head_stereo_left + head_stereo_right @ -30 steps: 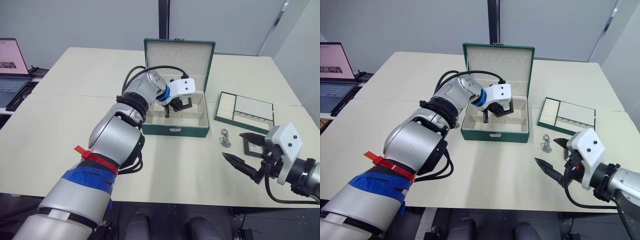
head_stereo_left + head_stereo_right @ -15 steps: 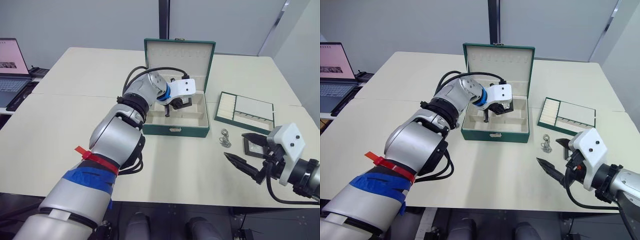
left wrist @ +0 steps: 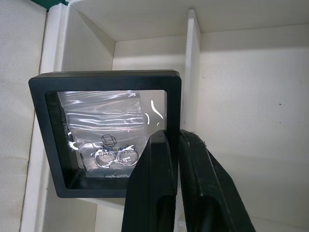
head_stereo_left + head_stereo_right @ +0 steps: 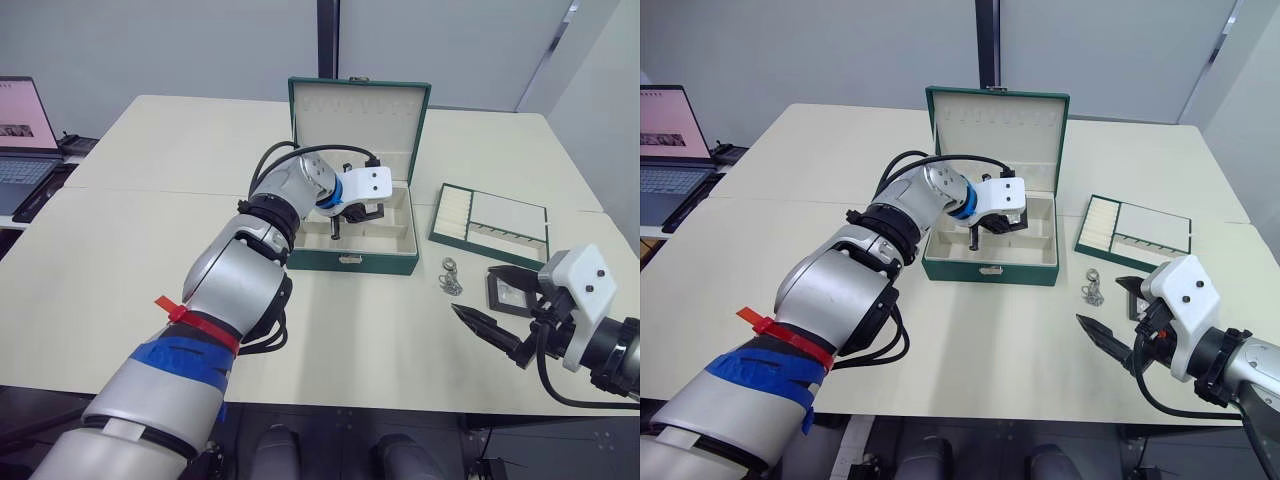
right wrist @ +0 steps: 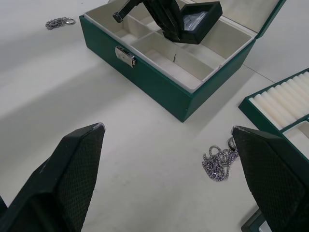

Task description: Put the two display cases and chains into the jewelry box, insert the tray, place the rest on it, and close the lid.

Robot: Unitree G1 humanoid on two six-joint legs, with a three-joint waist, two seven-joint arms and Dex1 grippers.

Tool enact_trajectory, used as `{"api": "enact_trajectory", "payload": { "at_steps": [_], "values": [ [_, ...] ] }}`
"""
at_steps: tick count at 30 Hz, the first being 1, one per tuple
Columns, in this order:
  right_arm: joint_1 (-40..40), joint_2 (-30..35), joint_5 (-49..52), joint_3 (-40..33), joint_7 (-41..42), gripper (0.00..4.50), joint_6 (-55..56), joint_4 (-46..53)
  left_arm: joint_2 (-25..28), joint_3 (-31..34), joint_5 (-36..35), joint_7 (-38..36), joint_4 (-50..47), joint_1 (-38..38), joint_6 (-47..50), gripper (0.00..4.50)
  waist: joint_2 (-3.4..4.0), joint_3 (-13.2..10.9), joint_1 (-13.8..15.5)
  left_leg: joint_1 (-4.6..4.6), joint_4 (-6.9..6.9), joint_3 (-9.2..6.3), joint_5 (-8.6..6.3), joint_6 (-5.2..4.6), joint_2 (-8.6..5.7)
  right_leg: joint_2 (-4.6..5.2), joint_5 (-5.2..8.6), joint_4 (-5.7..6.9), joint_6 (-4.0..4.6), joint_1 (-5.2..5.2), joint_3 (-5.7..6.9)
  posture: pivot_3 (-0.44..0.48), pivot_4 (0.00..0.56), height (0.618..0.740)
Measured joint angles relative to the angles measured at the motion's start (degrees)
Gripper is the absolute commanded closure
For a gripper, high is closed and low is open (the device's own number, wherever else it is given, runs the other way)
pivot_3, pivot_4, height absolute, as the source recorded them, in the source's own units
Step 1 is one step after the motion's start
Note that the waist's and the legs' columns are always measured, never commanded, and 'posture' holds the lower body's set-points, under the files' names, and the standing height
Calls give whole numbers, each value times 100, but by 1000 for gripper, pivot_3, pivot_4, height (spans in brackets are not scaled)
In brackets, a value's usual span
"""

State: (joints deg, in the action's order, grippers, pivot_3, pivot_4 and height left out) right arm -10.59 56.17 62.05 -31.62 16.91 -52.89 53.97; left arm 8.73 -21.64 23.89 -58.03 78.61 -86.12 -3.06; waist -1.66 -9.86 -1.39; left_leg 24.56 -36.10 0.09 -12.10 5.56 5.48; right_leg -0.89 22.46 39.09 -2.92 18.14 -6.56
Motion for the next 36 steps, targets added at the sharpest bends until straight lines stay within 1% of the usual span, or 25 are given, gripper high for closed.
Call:
{"api": "enact_trajectory", "payload": {
  "at_steps": [5,6,7,9,11,14,17,18,21,23,24,25,26,27,28,29,30,32,34,35,36],
  "values": [
    [4,0,-2,1,-4,0,0,0,0,4,-1,6,1,0,-41,2059,0,0,0,0,0,0,0,0,0,0,0,0,0,0,0,0,150,740],
    [7,1,-2,3,-4,0,0,0,1,7,-1,0,1,0,-43,1824,0,0,0,0,0,0,0,0,0,0,0,0,0,0,0,0,150,740],
    [13,1,-3,6,-4,0,0,0,3,14,-4,-21,1,-1,-41,1451,0,0,0,0,0,0,0,0,0,0,0,0,0,0,0,0,150,740],
    [28,2,-5,21,-4,0,1,0,14,55,-20,-134,2,-2,-24,905,0,0,-1,0,0,0,0,0,0,0,0,0,0,0,0,0,150,740],
    [66,5,-7,43,4,0,4,-1,57,151,-78,-403,1,-15,18,905,0,0,-6,0,0,0,1,0,0,0,0,1,0,0,0,0,150,740],
    [177,22,-10,168,42,0,8,-20,286,476,-375,-1044,-2,-162,160,905,0,0,-24,0,0,0,1,-1,0,-1,0,3,0,2,0,0,150,740],
    [349,25,-16,301,56,0,35,-29,637,915,-809,-1638,-178,-330,277,905,3,1,-30,-1,1,-2,1,-1,1,-1,0,3,0,1,1,0,150,740],
    [427,24,-34,406,65,0,63,-39,825,1138,-1035,-1912,-312,-336,319,905,5,3,-35,-2,1,-1,1,-1,1,-1,0,3,0,1,1,0,150,740],
    [583,-2,-118,691,143,0,139,-111,1294,1543,-1559,-2587,-880,-122,740,905,16,9,-46,-4,1,-1,2,-1,4,-1,0,4,0,1,4,0,150,740],
    [673,-29,-191,870,187,0,157,-197,1648,1630,-1795,-2935,-1592,295,1141,905,31,18,-56,-7,0,0,3,0,9,-1,0,6,0,0,3,0,150,740],
    [717,-42,-240,940,228,0,196,-256,1926,1720,-2008,-3130,-2422,806,1579,905,47,27,-71,-8,1,4,3,0,11,-1,0,4,0,0,1,0,150,740],
    [718,-45,-258,962,257,0,211,-295,2105,1790,-2175,-3230,-2915,1152,1895,736,50,29,-74,-9,0,4,3,1,15,-1,0,9,0,0,2,0,150,740],
    [732,-45,-288,1024,332,0,232,-341,2365,1925,-2440,-3282,-3851,1752,2428,566,52,30,-90,-10,0,2,4,1,23,-3,0,10,0,1,5,0,150,740],
    [721,-45,-315,1064,393,0,238,-389,2570,2034,-2642,-3277,-4543,2259,2847,386,52,30,-91,-10,-4,-4,4,2,26,-4,0,12,0,-2,14,0,150,740],
    [728,-45,-363,1109,456,0,254,-432,2773,2141,-2821,-3229,-5293,2758,3250,76,52,30,-88,-9,-6,-6,4,3,27,-4,0,11,0,-2,15,0,150,740],
    [714,-49,-435,1142,520,0,273,-479,2976,2274,-3007,-3126,-6040,3236,3648,21,51,30,-80,-10,-9,-8,4,3,27,-3,0,12,0,-5,17,0,150,740],
    [695,-56,-482,1172,568,0,293,-529,3074,2418,-3143,-3013,-6486,3527,3930,21,51,30,-63,-9,-18,-14,4,2,27,-3,0,14,0,-8,23,0,150,740],
    [679,-117,-605,1285,684,0,367,-595,3146,2960,-3573,-2585,-7503,4120,4531,21,51,31,-24,-9,-37,-25,3,1,27,-1,1,17,0,-24,37,0,150,740],
    [639,-141,-716,1383,817,0,433,-621,3198,3590,-3912,-2162,-8332,4769,4843,21,54,36,-14,-10,-52,-30,1,-1,27,4,1,11,-1,-42,49,0,150,740],
    [557,-172,-779,1410,912,0,486,-640,3246,3904,-4063,-1925,-8763,5251,4992,21,54,43,-17,-12,-54,-31,0,-1,27,4,1,6,-1,-48,52,0,150,740],
    [511,-183,-828,1449,966,0,503,-664,3265,4093,-4159,-1757,-8983,5585,5124,21,55,43,-17,-14,-54,-36,0,-2,26,4,1,5,-1,-54,60,0,150,740]
  ]
}}
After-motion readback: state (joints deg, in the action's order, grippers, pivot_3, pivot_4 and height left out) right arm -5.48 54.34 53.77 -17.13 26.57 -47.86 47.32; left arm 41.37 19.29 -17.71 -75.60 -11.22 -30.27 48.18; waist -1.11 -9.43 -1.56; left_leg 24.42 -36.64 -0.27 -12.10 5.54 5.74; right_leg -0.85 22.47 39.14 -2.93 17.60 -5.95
